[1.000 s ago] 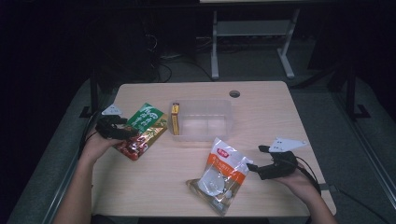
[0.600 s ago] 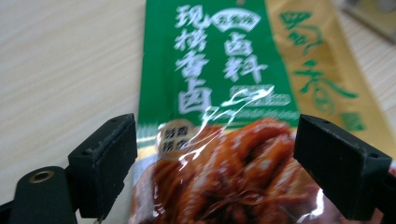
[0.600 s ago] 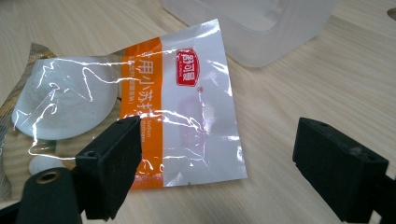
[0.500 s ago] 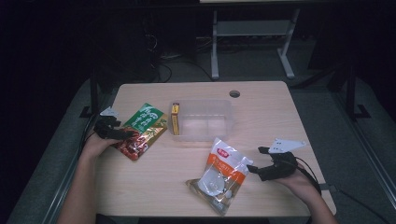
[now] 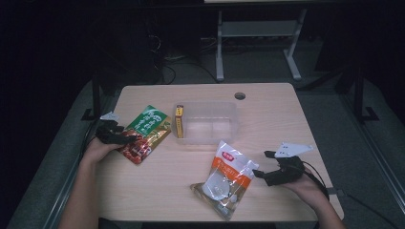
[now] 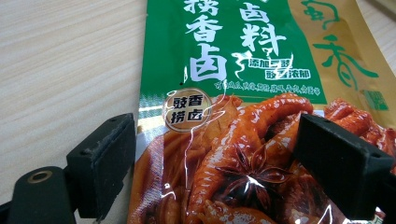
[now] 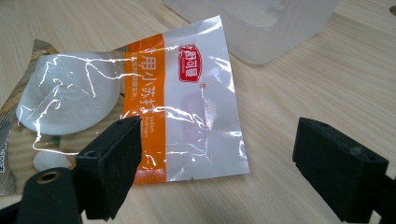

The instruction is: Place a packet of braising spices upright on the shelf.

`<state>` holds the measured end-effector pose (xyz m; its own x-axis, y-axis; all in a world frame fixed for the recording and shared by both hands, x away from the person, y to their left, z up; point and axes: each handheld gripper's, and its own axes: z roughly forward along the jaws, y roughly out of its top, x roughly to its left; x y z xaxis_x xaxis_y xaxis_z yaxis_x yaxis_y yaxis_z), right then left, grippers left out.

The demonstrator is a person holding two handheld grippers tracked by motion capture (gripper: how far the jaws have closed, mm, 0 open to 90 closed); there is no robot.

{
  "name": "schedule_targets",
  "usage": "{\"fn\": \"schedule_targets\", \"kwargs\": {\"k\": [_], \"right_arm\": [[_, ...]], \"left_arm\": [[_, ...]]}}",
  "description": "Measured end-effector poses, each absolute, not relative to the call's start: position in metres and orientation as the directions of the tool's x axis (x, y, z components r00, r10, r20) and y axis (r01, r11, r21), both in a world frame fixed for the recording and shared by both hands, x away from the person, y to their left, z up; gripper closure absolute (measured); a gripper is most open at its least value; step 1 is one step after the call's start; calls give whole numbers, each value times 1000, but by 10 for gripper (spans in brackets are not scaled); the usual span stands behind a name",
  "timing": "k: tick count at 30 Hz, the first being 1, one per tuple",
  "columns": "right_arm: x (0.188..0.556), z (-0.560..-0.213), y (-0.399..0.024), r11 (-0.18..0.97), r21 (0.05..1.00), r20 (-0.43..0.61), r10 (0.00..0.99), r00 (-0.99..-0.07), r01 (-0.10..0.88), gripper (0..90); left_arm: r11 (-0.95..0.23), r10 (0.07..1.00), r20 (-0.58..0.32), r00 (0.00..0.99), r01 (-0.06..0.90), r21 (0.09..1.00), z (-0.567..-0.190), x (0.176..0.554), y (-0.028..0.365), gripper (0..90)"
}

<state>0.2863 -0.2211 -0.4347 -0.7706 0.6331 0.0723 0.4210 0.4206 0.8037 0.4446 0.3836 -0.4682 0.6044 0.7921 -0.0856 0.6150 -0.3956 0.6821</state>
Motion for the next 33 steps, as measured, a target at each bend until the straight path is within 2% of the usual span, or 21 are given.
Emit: {"fn": "schedule_targets", "kwargs": {"k": [4, 5, 12, 14, 15, 23, 30, 33], "right_arm": [[286, -435, -221, 420, 805, 70, 632, -772, 418, 152], [286, -435, -221, 421, 805, 69, 632, -772, 417, 153], [286, -435, -221, 424, 802, 69, 632, -772, 419, 153], [286, -435, -220, 425, 803, 68, 632, -772, 419, 154], [286, -435, -220, 425, 803, 68, 632, -772, 419, 154], [286, -434, -221, 425, 801, 70, 631, -772, 421, 154], [287, -434, -220, 405, 808, 94, 628, -773, 428, 157], [288, -433, -220, 408, 804, 101, 623, -776, 433, 157]], "left_arm": [[-407, 788, -77, 611, 611, 679, -467, 444, 383, 144], [-415, 781, -74, 620, 604, 680, -466, 442, 381, 214], [-432, 771, -50, 635, 579, 692, -465, 438, 381, 379], [-450, 762, -37, 647, 569, 689, -465, 437, 380, 484], [-461, 756, -28, 654, 562, 686, -464, 436, 379, 484], [-475, 742, -32, 670, 559, 680, -463, 435, 378, 769], [-469, 742, -44, 669, 565, 679, -460, 435, 378, 868], [-453, 746, -56, 664, 567, 688, -461, 434, 377, 881]]}}
